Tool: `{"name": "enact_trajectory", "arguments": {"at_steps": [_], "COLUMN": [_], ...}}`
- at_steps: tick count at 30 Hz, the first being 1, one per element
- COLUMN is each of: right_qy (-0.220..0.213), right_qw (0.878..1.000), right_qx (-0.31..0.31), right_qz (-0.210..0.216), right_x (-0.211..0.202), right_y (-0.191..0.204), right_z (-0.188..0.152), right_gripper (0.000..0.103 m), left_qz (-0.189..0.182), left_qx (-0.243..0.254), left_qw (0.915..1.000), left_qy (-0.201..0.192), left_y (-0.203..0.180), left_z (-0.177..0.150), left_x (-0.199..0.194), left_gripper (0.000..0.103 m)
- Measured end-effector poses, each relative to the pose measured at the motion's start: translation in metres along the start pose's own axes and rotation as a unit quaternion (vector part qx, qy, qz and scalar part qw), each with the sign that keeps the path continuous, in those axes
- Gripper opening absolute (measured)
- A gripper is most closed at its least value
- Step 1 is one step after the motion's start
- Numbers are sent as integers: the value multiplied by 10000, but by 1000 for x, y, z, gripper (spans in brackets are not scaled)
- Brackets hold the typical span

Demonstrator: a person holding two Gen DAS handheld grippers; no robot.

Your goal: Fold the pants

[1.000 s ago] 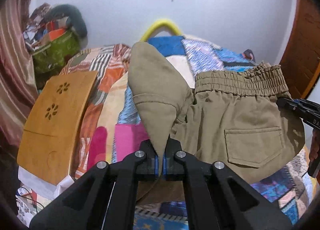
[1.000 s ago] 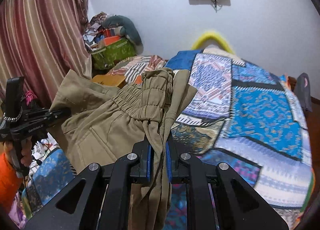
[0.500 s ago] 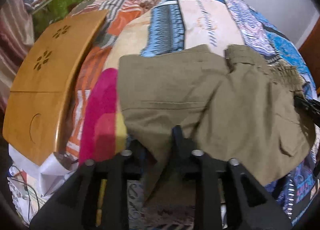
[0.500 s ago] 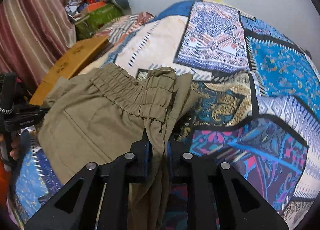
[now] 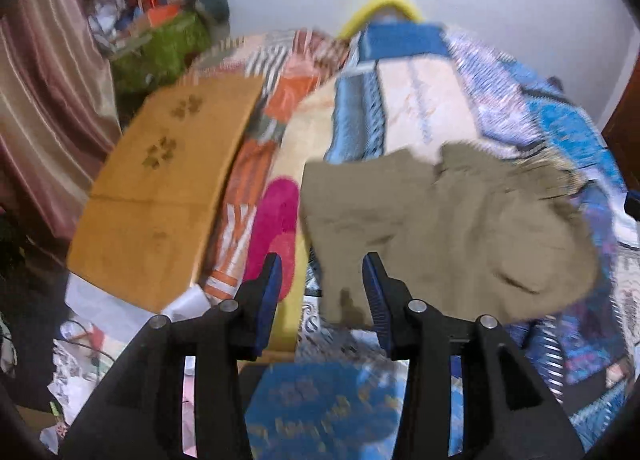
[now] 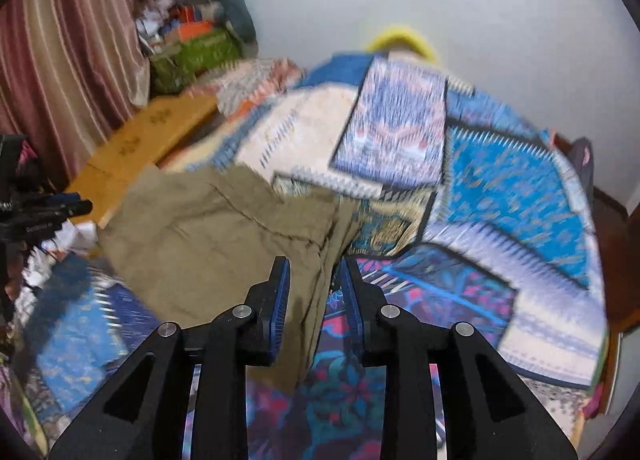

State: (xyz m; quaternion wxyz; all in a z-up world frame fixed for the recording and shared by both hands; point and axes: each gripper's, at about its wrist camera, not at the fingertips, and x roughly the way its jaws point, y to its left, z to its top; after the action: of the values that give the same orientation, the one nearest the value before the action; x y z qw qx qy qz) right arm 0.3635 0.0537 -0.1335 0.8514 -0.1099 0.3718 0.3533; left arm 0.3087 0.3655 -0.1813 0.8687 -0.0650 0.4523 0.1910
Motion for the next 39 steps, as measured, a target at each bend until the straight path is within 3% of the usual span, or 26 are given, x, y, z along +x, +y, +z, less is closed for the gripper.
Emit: {"name": "enact_trajectory", "arguments": {"at_steps": [5,10,18,20,24,26,30,35,39], "right_qy": [-689,-1308,-2421,-2642,-3047,-3149,-3280,-3323,-3334], "right_qw": [9975,9905,9674,9609,9492,9460,9423,9420,9418], "right_qx": [-59,-173,-439,-436,-456,-464,-363,-373,-370], "right_qz": [174,389,607,701,644,618,558,286,218], "right_x": [-86,-162,-268,-286,-314,-317,-319,-323,-325], "right_y": [16,39,84,93,108,112,116,121,125], "right_z": [5,-3,-43,-54,-76,-82,-91,-96,-100], "right_gripper": [24,24,24,24,38,45,65,81,91], "left_qz": [-83,-472,-857,-883,-963,-1043,-978,-1114,-1039], "left_qx": [268,276,292,293,250,207,180,148,113], "left_qw": [9957,9850,9563,9494,9384,9344,9280,9251,9242], "left_qy": [-883,-1634,-2781,-2999,-3309,-3401,-3590,-3627,-3673], "left_y": [-27,-52,-76,-81,-84,-85,-86,-82,-80], "left_z": [-14,-36,-93,-108,-133,-145,-164,-178,-186], "left_x": [-97,-195,-330,-354,-387,-399,-413,-421,-424], "left_gripper": [43,43,44,49,58,68,80,98,103]}}
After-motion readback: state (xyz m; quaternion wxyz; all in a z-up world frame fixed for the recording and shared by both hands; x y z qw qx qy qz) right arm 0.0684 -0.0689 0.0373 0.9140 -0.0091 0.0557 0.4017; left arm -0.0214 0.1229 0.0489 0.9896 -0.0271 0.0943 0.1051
